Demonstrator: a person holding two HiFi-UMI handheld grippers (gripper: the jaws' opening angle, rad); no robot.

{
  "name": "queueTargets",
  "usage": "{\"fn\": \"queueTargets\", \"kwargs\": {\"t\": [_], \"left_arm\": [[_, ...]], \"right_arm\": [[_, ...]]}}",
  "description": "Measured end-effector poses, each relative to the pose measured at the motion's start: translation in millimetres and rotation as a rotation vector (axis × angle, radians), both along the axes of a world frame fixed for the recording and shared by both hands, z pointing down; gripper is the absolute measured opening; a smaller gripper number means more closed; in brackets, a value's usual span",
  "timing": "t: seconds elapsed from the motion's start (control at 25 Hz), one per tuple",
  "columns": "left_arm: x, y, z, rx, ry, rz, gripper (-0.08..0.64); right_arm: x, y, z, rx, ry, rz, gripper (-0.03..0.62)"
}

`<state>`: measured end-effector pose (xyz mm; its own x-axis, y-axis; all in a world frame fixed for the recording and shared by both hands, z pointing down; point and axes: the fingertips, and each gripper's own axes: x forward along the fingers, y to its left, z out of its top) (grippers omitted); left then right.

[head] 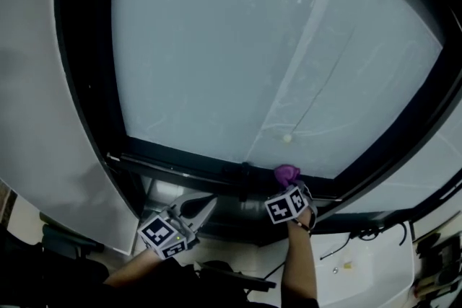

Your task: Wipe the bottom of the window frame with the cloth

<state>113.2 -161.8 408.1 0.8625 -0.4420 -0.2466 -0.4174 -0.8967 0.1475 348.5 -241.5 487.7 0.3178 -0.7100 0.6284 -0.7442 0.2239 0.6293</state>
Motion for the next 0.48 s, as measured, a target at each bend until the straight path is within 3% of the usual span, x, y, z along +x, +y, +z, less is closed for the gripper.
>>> {"fn": "queueTargets", "kwargs": {"t": [0.48], "left_arm": [[-37,-13,6,-0.018,0.015,-0.039,-0.008]], "right_arm": [[-35,-9,0,-0.025,0.010,-0.030,0.067]]}}
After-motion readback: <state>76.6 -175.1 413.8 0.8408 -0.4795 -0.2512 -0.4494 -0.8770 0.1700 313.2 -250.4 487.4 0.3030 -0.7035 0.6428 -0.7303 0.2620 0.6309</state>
